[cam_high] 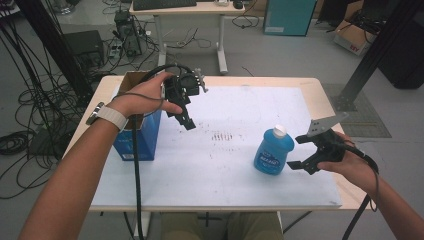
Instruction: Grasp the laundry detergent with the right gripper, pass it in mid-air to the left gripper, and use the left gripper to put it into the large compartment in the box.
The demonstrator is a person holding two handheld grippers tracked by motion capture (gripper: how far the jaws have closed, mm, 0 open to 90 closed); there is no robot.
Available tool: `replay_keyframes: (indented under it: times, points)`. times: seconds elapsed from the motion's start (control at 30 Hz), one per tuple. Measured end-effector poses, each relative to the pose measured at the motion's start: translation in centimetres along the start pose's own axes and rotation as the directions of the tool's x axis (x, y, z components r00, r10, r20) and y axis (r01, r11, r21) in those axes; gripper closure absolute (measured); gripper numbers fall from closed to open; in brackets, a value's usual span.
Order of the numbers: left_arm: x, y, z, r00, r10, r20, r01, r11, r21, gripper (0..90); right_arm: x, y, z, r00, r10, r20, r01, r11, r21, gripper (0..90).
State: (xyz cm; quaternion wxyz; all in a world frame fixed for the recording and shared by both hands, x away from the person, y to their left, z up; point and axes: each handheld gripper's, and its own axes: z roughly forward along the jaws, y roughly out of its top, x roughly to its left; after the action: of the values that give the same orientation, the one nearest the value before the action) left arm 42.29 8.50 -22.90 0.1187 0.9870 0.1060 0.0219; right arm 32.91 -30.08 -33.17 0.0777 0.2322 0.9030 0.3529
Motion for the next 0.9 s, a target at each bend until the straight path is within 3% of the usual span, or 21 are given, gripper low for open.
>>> replay_keyframes:
  times: [0.5,0.57,0.6,0.7,0.9]
  points:
    - [0.0,0.0,0.2,1.0000,0.000,0.003,0.000,1.0000,-0.002,8.2,0.0,-0.5,0.9,0.9999,-0.001,0.013,0.001,0.999,-0.034,5.9]
    - [0.1,0.0,0.2,0.9999,0.015,0.002,-0.015,0.9998,0.009,8.2,0.0,-0.6,1.1,0.9999,0.000,0.014,0.000,0.999,-0.035,6.0]
    - [0.0,0.0,0.3,1.0000,-0.005,0.009,0.005,1.0000,0.000,8.2,0.1,-0.6,1.2,0.9999,0.003,0.015,-0.002,0.999,-0.041,5.9]
    - [0.1,0.0,0.3,0.9999,0.007,0.008,-0.007,0.9999,0.010,8.3,0.0,-0.7,1.5,0.9999,0.002,0.015,-0.001,0.999,-0.045,5.9]
    - [0.0,0.0,0.4,0.9998,-0.008,0.016,0.008,1.0000,0.004,8.3,0.0,-0.9,2.2,0.9998,0.002,0.018,-0.001,0.997,-0.076,6.3]
